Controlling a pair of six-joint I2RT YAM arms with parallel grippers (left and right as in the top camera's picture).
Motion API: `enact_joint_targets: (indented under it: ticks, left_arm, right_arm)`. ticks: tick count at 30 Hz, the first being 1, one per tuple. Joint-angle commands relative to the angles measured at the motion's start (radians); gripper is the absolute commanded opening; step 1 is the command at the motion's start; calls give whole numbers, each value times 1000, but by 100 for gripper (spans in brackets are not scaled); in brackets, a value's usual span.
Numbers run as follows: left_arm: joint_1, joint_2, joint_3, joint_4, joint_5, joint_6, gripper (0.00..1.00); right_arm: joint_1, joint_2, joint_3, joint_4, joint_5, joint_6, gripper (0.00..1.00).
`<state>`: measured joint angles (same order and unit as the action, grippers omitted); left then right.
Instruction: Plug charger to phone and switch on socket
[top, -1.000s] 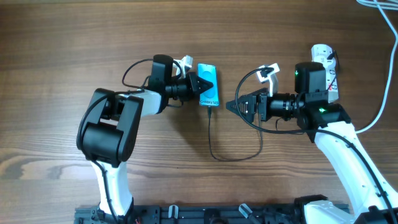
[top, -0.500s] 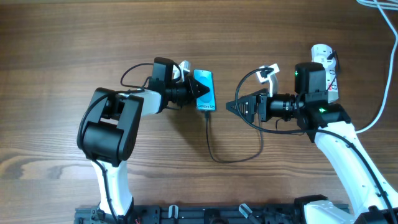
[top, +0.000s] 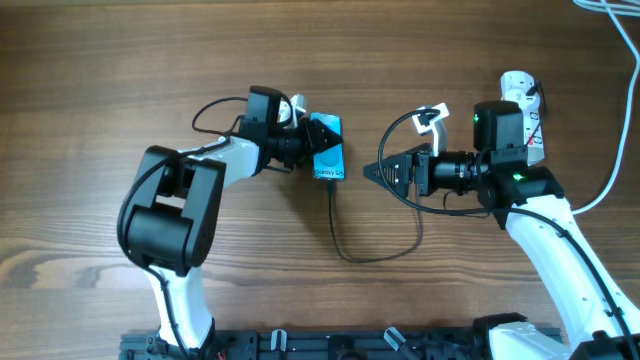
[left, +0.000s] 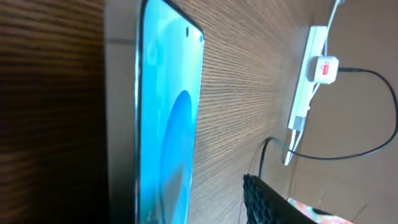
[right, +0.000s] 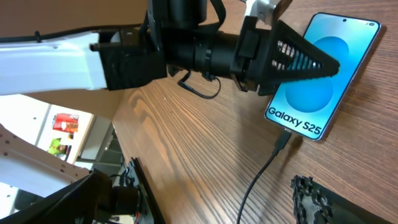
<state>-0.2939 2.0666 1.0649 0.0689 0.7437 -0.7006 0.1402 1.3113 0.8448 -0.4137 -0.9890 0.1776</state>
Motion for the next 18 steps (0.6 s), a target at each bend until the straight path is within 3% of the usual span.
enact_joint_targets:
  ticks: [1,18]
  left_arm:
    - [35,60,-49,-103,-229,12,55]
    - [106,60,-49,-296,-368,13,56]
  right_arm:
    - [-5,-15,11,-8,6,-14,100]
    - [-5,-15,11,-36,81,1,100]
